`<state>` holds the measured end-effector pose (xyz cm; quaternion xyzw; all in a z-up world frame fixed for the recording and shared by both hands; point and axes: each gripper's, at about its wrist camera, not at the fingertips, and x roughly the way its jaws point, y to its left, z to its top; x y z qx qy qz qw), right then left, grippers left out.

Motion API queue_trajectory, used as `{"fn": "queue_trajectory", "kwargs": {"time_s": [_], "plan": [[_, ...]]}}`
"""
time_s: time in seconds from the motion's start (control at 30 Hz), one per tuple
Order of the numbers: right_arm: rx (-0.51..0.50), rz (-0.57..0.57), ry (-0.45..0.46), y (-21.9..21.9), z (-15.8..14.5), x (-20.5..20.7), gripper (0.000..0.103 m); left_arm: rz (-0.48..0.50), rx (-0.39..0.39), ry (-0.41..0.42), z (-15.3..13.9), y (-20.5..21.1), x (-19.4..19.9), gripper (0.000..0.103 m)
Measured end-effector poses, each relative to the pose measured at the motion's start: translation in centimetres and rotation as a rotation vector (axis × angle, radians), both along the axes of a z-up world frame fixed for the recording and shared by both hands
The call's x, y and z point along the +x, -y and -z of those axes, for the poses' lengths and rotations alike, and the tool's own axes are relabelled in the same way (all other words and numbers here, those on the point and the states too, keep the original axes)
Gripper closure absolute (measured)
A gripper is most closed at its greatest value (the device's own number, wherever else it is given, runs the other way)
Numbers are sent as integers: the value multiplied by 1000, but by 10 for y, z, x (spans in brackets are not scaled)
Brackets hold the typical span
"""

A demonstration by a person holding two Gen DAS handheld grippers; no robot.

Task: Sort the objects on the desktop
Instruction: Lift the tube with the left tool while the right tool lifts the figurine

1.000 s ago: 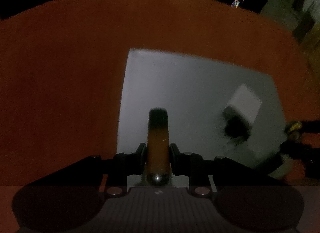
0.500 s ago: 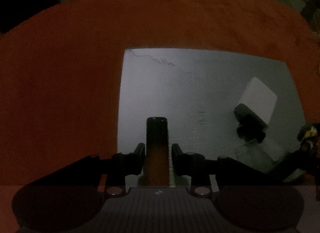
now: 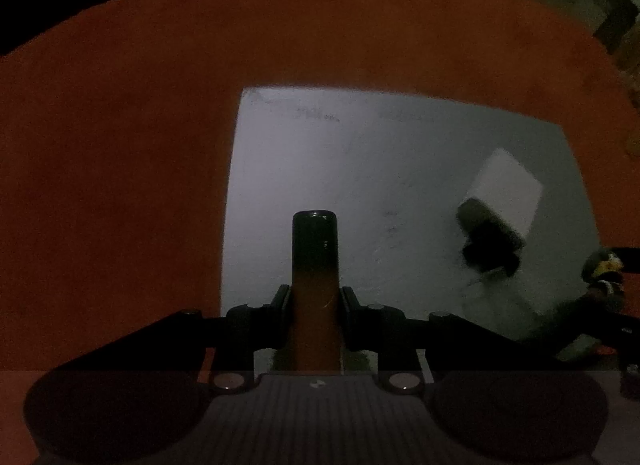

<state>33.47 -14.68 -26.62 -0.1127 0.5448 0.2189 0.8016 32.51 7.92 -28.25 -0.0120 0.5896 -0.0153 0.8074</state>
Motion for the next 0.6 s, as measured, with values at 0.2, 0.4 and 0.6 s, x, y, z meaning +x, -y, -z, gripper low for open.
{"fn": "queue_trajectory", "kwargs": {"time_s": [0.2,0.4,0.6], "plan": [[48,24,30,8,-22,3,38,-12,-93,52,-38,-8,-6,82],[97,44,69,19,-55,0,38,23,-147,93,-81,-9,-24,82],[125,3,99,23,-91,-28,38,89,-174,93,-101,-2,-61,82]]}}
